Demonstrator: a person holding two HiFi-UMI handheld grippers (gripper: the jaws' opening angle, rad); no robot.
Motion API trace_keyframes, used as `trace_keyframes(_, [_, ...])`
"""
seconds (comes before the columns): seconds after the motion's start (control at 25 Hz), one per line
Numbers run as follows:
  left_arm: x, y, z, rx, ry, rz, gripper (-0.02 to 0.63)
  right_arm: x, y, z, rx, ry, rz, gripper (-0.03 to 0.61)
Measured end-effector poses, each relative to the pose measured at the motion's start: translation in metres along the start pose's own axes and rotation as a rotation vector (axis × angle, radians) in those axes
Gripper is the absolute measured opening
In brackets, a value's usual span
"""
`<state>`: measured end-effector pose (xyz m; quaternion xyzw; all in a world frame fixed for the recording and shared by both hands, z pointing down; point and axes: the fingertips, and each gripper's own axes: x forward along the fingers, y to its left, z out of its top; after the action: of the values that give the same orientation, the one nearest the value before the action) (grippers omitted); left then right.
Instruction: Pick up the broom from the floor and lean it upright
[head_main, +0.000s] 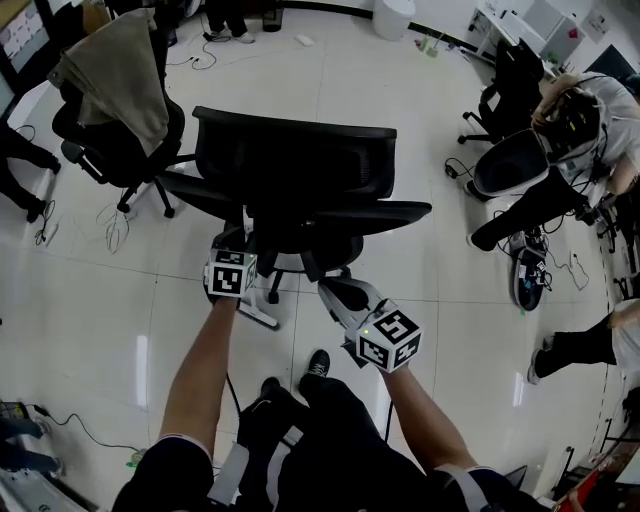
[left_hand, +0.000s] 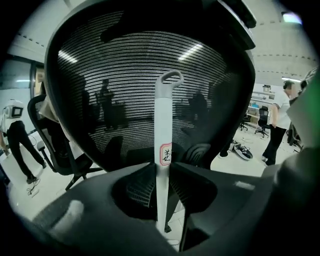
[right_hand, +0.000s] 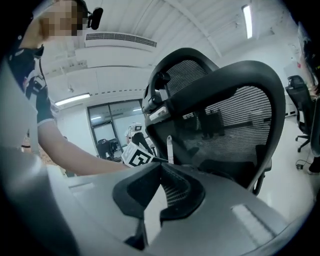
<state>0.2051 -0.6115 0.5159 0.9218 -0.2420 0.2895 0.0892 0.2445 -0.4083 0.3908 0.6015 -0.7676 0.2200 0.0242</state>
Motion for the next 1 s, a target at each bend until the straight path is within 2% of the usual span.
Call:
trace_keyframes(0.2, [0.003,0.004,0.0,0.005,0.007,-0.005,0.1,0.009,-0.005,0.0,0.015,0.007,0.032,0.006])
trace_keyframes(0.28, [0.004,0.007,-0.003,-0.004,0.009,-0.016,0.133,0.013,-0.007,0.001,0.03,0.003,0.022,0.006])
trace_keyframes(0.56, [-0.008,0.001,-0.003,0.003,-0.009,-0.128,0.169,0.026,-0.006,0.021,0.053,-0.053,-0.087,0.006])
trace_keyframes(0.8, [-0.062,0.001,0.024,-0.006,-0.117,-0.256,0.164,0.039,0.018,0.042,0.071,-0.128,-0.179,0.006])
trace_keyframes(0.84, [-0.075,-0.001,0.031,0.008,-0.146,-0.276,0.143,0.041,0.022,0.043,0.075,-0.139,-0.192,0.006])
trace_keyframes(0.92, [-0.098,-0.007,0.043,0.037,-0.192,-0.323,0.06,0.044,0.03,0.047,0.077,-0.162,-0.216,0.006])
trace_keyframes(1.0, [-0.115,-0.016,0.047,0.056,-0.199,-0.391,0.034,0.046,0.037,0.053,0.074,-0.185,-0.238,0.005])
